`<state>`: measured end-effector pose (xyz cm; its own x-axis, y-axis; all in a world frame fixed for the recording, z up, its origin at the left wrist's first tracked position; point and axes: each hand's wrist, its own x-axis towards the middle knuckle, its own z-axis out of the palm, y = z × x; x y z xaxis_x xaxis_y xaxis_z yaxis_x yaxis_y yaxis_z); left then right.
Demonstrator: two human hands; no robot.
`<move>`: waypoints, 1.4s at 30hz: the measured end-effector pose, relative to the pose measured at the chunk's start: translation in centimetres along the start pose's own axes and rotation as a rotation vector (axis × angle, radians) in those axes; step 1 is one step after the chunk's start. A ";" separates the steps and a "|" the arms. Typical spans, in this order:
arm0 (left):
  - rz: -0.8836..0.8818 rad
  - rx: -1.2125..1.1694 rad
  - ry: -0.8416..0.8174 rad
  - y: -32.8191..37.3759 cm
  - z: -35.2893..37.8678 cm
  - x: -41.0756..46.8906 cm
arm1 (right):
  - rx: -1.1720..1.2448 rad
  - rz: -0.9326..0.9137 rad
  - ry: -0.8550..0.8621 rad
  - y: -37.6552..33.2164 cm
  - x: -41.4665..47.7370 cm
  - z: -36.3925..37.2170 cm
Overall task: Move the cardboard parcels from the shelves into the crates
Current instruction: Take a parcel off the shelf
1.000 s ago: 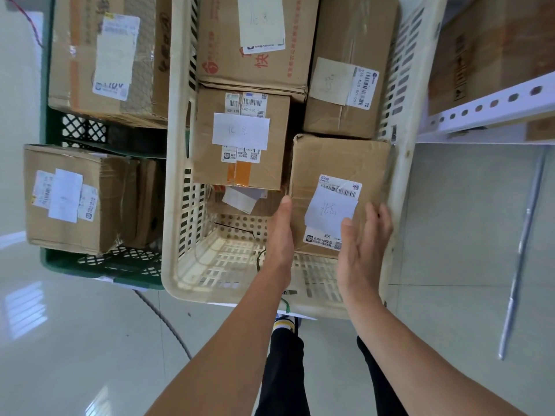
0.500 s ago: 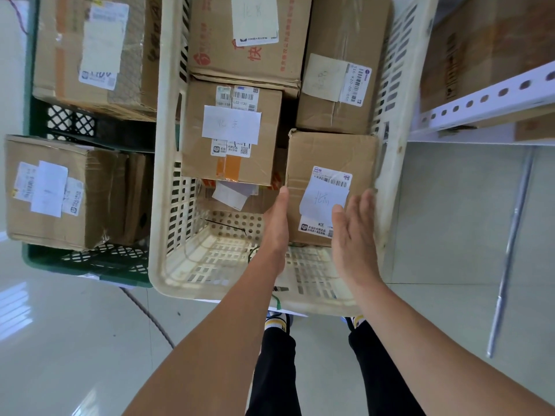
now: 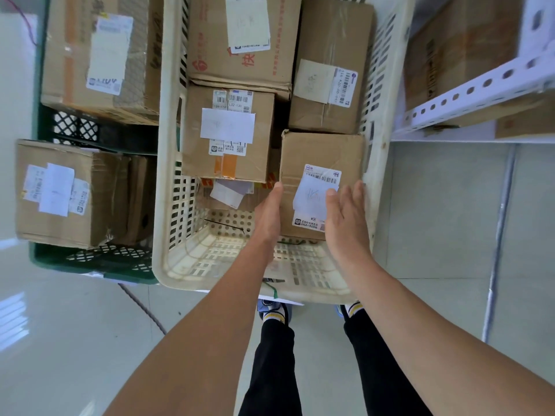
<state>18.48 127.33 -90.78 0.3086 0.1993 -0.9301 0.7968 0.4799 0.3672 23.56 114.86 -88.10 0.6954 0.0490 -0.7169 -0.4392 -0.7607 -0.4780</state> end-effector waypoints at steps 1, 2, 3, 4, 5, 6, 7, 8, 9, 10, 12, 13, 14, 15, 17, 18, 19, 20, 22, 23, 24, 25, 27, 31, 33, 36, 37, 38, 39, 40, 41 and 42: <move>0.017 0.020 0.013 0.5 -0.3 -1.0 | 0.055 -0.029 0.013 -0.6 -0.8 -0.9; 0.037 0.033 0.030 1.2 -0.6 -2.2 | 0.120 -0.062 0.024 -1.3 -1.7 -2.0; 0.057 0.036 0.041 2.0 -1.0 -3.8 | 0.198 -0.092 0.035 -2.1 -2.7 -3.2; 0.092 0.032 0.044 3.0 -1.3 -5.6 | 0.277 -0.115 0.049 -3.0 -3.8 -4.5; 0.132 0.023 0.030 4.2 -1.5 -7.6 | 0.347 -0.138 0.065 -4.1 -4.9 -5.8; 0.167 0.018 0.005 5.5 -1.8 -9.8 | 0.403 -0.158 0.076 -5.1 -6.1 -7.2; 0.203 0.020 -0.034 6.9 -1.9 -12.2 | 0.452 -0.175 0.083 -6.3 -7.3 -8.5; 0.251 0.026 -0.084 8.2 -1.9 -14.4 | 0.492 -0.193 0.086 -7.4 -8.6 -9.9; 0.302 0.043 -0.145 9.7 -1.8 -16.8 | 0.528 -0.216 0.095 -8.4 -10.0 -11.3; 0.349 0.072 -0.185 11.0 -1.5 -18.7 | 0.562 -0.245 0.109 -9.2 -11.4 -12.6; 0.398 0.125 -0.213 13.2 -0.7 -22.8 | 0.629 -0.301 0.135 -10.3 -14.2 -15.0; 0.406 0.145 -0.215 14.0 -0.2 -24.6 | 0.654 -0.322 0.144 -10.6 -15.5 -16.2; 0.402 0.154 -0.237 14.5 0.2 -25.9 | 0.672 -0.333 0.152 -10.7 -16.6 -17.0; 0.415 0.163 -0.259 14.9 1.0 -27.6 | 0.688 -0.343 0.166 -10.7 -17.8 -18.2; 0.451 0.179 -0.290 15.1 2.2 -29.8 | 0.700 -0.355 0.189 -10.3 -19.4 -19.9; 0.469 0.190 -0.309 15.0 3.1 -30.8 | 0.706 -0.368 0.201 -9.8 -20.2 -21.0; 0.484 0.203 -0.322 14.7 4.1 -31.9 | 0.718 -0.372 0.209 -9.0 -20.9 -22.0; 0.496 0.207 -0.323 14.2 5.2 -32.7 | 0.731 -0.370 0.213 -8.0 -21.4 -23.0; 0.520 0.215 -0.328 13.1 7.4 -34.1 | 0.757 -0.376 0.222 -5.8 -22.1 -24.8; 0.525 0.222 -0.334 12.3 8.5 -34.6 | 0.767 -0.379 0.228 -4.5 -22.3 -25.7; 0.526 0.232 -0.338 11.5 9.8 -35.0 | 0.774 -0.381 0.233 -3.2 -22.5 -26.6; 0.513 0.244 -0.339 10.5 11.0 -35.3 | 0.778 -0.378 0.237 -1.7 -22.6 -27.6; 0.491 0.255 -0.337 8.2 13.9 -35.8 | 0.780 -0.370 0.250 1.6 -22.8 -29.7; 0.498 0.256 -0.306 3.8 20.4 -36.7 | 0.819 -0.342 0.261 8.8 -23.1 -34.6; 0.503 0.236 -0.277 2.0 23.5 -37.2 | 0.822 -0.342 0.240 12.1 -23.4 -37.3; 0.516 0.205 -0.247 -0.1 28.3 -37.5 | 0.808 -0.373 0.219 16.3 -23.3 -41.0; 0.519 0.200 -0.244 -0.7 29.7 -37.5 | 0.805 -0.377 0.219 17.5 -23.1 -42.1; 0.515 0.200 -0.243 -1.2 31.1 -37.5 | 0.803 -0.375 0.221 18.6 -22.8 -43.1; 0.509 0.203 -0.244 -1.7 32.4 -37.4 | 0.797 -0.370 0.225 19.6 -22.4 -44.1; 0.508 0.209 -0.250 -2.2 33.6 -37.2 | 0.789 -0.368 0.233 20.5 -21.9 -44.9; 0.507 0.215 -0.258 -2.5 34.7 -36.9 | 0.782 -0.366 0.242 21.3 -21.3 -45.7; 0.503 0.223 -0.264 -2.8 35.7 -36.5 | 0.780 -0.361 0.243 22.0 -20.5 -46.4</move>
<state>23.55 88.23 -58.22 0.7708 0.1230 -0.6251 0.6009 0.1855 0.7775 25.97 67.07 -60.39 0.9287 -0.0061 -0.3708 -0.3704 -0.0642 -0.9266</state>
